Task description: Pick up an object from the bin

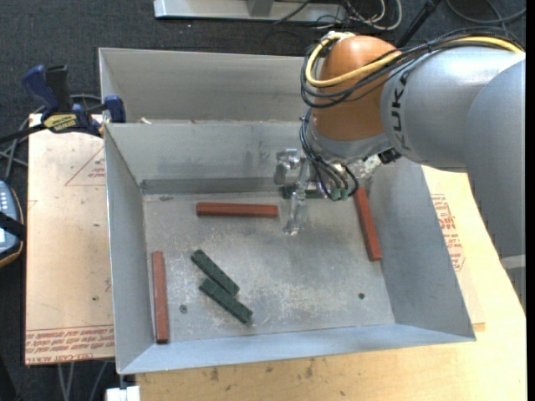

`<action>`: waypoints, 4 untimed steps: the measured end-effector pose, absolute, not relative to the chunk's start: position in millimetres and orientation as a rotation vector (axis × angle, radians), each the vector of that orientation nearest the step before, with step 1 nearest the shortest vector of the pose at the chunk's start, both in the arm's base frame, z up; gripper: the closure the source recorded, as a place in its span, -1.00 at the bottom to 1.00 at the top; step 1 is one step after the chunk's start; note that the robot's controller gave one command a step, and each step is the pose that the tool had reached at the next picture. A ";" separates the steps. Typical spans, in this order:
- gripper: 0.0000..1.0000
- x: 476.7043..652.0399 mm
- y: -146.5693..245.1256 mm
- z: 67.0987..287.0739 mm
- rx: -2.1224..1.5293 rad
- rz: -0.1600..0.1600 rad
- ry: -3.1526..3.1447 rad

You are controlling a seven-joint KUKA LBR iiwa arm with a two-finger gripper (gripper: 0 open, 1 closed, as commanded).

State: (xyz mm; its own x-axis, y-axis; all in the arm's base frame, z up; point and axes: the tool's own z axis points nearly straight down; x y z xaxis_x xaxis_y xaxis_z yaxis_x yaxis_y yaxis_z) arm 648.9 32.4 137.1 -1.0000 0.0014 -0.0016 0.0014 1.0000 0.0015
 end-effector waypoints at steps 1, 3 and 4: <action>-1.00 649.1 52.0 93.3 -0.042 0.001 3.133; 1.00 648.1 73.9 83.9 0.035 0.003 3.139; 1.00 640.8 70.5 187.8 0.007 0.002 3.138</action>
Offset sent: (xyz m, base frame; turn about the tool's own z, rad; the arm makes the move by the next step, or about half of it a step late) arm -0.0013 0.0406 -0.0532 0.0227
